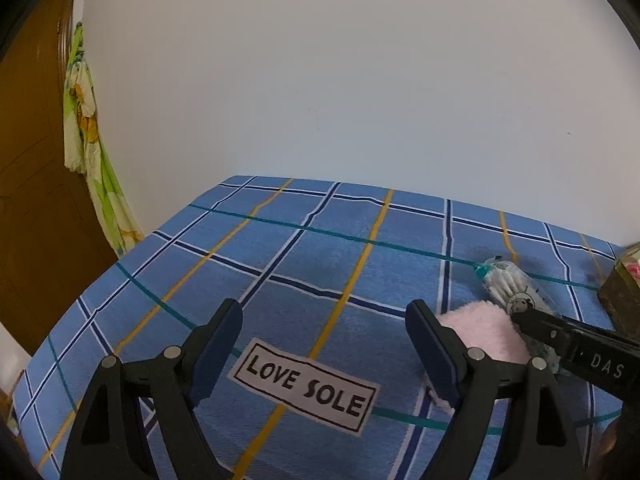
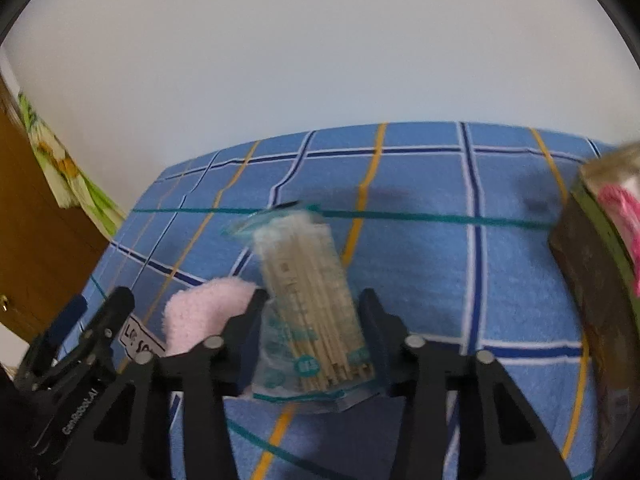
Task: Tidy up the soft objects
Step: 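Grasp the cotton swab packet with the right gripper, then grasp the pink fluffy puff with the left gripper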
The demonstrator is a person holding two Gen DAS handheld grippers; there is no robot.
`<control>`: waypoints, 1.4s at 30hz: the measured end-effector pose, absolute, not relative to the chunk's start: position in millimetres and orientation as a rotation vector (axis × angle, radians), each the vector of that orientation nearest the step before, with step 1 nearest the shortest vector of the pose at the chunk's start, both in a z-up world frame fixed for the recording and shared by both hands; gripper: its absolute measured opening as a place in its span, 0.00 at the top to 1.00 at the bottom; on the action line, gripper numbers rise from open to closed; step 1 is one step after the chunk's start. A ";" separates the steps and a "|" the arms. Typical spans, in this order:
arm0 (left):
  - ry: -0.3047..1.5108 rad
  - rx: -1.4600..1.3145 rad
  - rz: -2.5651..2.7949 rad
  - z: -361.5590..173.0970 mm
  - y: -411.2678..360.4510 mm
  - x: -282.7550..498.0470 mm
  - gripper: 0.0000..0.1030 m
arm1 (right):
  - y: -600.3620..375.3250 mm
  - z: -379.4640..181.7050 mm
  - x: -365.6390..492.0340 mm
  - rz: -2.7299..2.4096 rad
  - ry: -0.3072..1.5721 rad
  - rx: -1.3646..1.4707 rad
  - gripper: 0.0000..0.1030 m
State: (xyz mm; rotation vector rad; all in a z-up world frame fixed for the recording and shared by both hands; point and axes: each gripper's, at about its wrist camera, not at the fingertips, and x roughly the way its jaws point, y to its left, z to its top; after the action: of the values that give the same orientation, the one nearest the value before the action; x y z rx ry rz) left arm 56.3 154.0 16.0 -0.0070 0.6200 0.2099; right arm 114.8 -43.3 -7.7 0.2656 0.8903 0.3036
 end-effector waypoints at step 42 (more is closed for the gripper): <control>0.840 0.003 -0.025 -10.5 82.7 82.9 0.47 | -93.9 28.0 23.9 0.122 0.633 0.128 0.66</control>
State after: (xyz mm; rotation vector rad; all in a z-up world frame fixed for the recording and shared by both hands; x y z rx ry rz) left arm 82.9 82.7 -10.5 0.0030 0.8396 -0.0254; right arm 23.9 -93.9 28.0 0.1280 0.6332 0.1224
